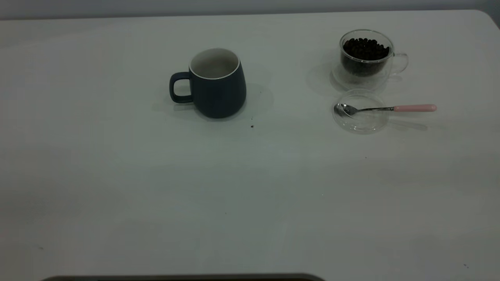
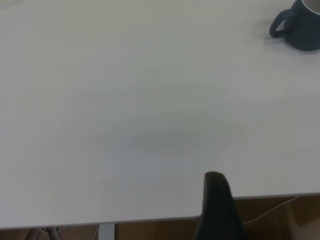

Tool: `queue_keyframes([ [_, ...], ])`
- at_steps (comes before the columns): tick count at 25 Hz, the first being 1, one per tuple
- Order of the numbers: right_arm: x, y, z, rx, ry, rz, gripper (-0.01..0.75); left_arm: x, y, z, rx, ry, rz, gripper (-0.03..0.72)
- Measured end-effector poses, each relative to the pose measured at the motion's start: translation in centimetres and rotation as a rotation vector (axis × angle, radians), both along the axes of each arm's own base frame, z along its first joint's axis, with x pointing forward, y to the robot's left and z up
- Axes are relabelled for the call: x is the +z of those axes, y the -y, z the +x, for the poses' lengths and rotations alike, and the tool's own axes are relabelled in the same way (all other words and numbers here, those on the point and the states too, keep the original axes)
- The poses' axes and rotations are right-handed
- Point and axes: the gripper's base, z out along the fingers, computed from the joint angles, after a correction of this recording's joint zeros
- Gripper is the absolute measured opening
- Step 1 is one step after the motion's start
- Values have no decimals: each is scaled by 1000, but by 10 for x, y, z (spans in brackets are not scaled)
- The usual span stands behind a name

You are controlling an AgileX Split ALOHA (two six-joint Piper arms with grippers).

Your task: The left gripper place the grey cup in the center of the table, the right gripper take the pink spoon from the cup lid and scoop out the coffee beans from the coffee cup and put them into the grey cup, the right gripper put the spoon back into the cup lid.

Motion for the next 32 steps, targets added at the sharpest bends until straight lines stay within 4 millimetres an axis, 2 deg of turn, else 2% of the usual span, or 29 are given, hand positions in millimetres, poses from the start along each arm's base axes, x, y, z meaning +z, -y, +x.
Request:
queue_keyframes([
  [5, 0, -2, -15, 3, 96, -11, 589, 0, 0, 0, -1, 0, 1, 565],
  [16, 0, -2, -15, 15, 96, -9, 589, 0, 0, 0, -1, 0, 1, 565],
  [24, 0, -2, -16, 118, 96, -3, 589, 0, 0, 0, -1, 0, 1, 565],
  [32, 0, -2, -16, 121, 96, -4, 589, 0, 0, 0, -1, 0, 1, 565],
])
